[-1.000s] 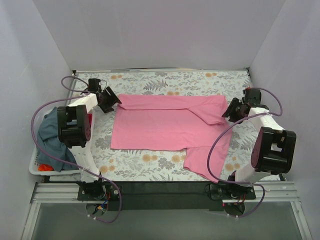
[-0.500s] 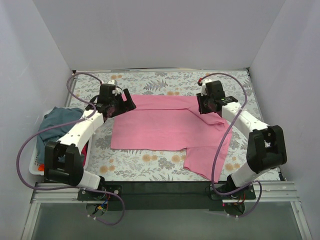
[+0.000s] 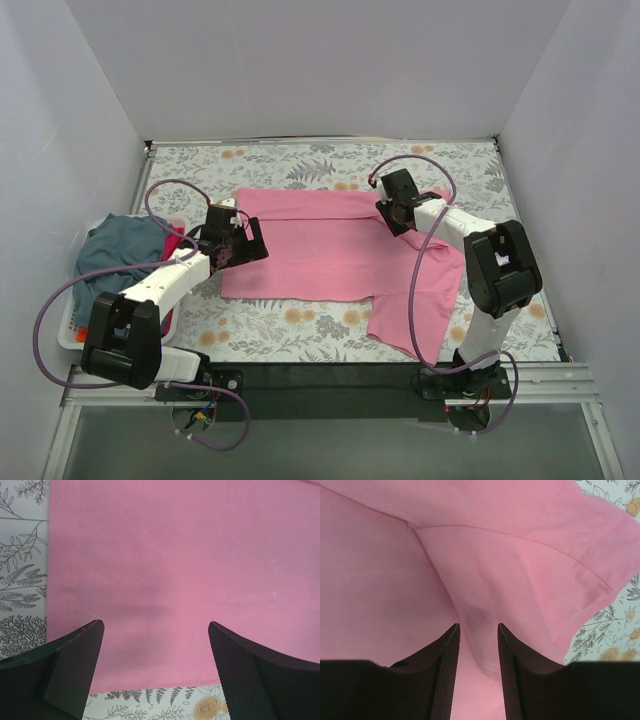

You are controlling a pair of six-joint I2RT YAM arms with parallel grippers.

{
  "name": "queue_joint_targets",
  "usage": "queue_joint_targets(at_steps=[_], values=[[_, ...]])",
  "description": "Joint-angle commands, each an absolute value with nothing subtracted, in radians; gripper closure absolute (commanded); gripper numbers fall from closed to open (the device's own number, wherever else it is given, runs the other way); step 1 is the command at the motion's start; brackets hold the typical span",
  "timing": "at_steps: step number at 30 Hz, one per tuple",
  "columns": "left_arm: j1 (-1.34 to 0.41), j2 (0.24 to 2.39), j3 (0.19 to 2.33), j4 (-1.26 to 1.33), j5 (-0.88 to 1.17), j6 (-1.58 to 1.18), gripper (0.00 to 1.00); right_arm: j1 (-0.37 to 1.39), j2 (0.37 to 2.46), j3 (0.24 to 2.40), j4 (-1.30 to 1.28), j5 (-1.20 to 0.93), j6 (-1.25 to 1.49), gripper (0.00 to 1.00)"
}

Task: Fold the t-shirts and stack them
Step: Fold the tshirt

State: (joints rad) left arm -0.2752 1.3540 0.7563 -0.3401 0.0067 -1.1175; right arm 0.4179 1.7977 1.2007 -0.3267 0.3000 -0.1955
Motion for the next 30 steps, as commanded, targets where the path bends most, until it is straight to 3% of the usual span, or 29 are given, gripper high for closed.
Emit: queue_joint_targets(at_steps=[1,6,16,21,30], values=[[-0.279,1.345,0.762,-0.284,-0.037,-1.097,0.21,0.445,1.816,1.246,-0.291,0.373,-0.239,0.63],[-0.279,1.35,0.764,-0.284,-0.035,-1.1,0.21,0.457,1.856,1.259,-0.291,0.38,-0.259,0.66],[-0.279,1.361,0.765,-0.284,-0.02,-1.1,0.21,0.46,1.905,1.282,-0.29,0.416,-0.278,0.82],[-0.279,1.365,0.767,-0.284,-0.018,-1.1,0.22,0.46,1.913,1.298,-0.291,0.449,-0.29,0.99],[-0.278,1.365,0.765,-0.284,-0.017,-1.097,0.22,0.42,1.91,1.365,-0.291,0.483,-0.317,0.99]])
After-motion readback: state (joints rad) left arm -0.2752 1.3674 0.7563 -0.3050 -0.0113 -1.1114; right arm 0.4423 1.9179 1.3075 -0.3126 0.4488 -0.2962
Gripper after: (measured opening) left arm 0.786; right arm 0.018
